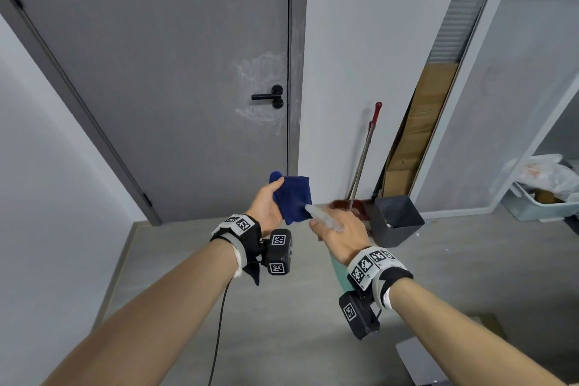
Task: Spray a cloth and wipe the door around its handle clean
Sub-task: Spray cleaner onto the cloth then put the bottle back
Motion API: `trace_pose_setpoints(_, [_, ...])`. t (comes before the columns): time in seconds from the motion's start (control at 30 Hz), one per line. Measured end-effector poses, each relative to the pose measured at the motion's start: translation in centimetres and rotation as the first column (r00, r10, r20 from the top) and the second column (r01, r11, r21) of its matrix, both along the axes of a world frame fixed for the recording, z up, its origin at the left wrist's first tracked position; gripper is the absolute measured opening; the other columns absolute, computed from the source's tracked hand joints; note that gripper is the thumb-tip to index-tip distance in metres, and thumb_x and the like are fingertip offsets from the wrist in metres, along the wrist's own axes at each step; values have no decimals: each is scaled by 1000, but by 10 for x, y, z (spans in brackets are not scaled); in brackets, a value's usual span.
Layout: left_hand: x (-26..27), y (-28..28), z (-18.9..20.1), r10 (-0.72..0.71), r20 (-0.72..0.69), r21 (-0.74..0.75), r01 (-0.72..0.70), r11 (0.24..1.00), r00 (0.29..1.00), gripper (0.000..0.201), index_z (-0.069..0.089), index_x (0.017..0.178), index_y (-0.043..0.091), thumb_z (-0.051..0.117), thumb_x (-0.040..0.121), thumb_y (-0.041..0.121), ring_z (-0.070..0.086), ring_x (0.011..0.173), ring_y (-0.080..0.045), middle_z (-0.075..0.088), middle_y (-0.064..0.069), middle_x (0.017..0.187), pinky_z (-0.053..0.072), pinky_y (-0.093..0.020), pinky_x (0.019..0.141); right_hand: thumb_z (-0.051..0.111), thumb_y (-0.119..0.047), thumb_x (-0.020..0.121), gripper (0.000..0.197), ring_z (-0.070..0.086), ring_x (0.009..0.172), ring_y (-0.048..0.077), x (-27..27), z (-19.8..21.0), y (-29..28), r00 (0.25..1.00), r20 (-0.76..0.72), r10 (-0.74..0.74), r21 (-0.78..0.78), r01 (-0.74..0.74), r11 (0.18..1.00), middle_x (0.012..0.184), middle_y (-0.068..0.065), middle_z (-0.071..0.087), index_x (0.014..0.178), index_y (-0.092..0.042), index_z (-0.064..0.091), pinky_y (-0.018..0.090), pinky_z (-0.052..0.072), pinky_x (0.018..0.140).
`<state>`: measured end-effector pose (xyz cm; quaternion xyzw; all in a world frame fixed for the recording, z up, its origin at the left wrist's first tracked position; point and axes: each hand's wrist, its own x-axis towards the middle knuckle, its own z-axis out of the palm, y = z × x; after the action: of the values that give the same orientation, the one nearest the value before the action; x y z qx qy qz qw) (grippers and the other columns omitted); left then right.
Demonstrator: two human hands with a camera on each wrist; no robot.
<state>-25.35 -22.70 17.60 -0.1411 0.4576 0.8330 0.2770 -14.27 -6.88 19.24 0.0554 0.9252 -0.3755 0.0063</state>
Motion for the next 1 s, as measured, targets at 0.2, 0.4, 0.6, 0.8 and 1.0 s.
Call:
trace_pose_setpoints(0.2, [3, 22, -3, 5, -68, -12, -6, 1000, 998, 42, 44, 143, 12, 51, 102, 22, 56, 125, -34, 57, -16, 138, 53, -46, 88, 54, -46, 89, 37, 61, 69, 26, 12, -14, 14, 998, -12, -67, 30, 68, 997, 68, 2, 65, 69, -15, 59, 38, 46, 67])
trace_pose_setpoints(0.4, [0, 28, -5, -16, -31, 4, 16, 1000, 999, 46, 48, 141, 11, 56, 99, 28, 58, 124, -33, 60, -14, 137, 52, -47, 93, 57, -39, 95, 38, 60, 73, 24, 14, -12, 29, 990, -10, -142, 4, 142, 990, 74, 3, 62, 74, -7, 64, 29, 36, 60])
trace_pose_setpoints(0.6, [0, 30, 1, -43, -12, -76, 42, 996, 999, 52, 64, 123, 13, 68, 87, 51, 63, 118, -31, 69, -13, 124, 47, -50, 105, 49, -45, 94, 43, 59, 72, 27, 2, 7, 26, 992, -70, -104, -21, 103, 994, 70, 6, 64, 69, -12, 62, 38, 45, 68])
trace_pose_setpoints(0.8, [4, 23, 0, -55, -92, -146, 41, 988, 994, 14, 62, 76, 20, 60, 89, 24, 63, 87, -22, 69, -6, 85, 48, -33, 79, 46, -46, 91, 40, 57, 75, 22, -8, 14, 18, 995, -64, -74, 10, 75, 997, 72, 1, 64, 70, -15, 59, 40, 48, 70])
trace_pose_setpoints(1.0, [9, 21, 4, -39, -96, -160, 23, 987, 995, 17, 65, 82, 20, 57, 92, 30, 65, 84, -21, 71, -5, 85, 47, -33, 81, 46, -45, 94, 36, 55, 78, 23, -5, 0, 24, 997, -42, -65, 16, 66, 998, 73, -2, 60, 72, -18, 58, 40, 45, 69])
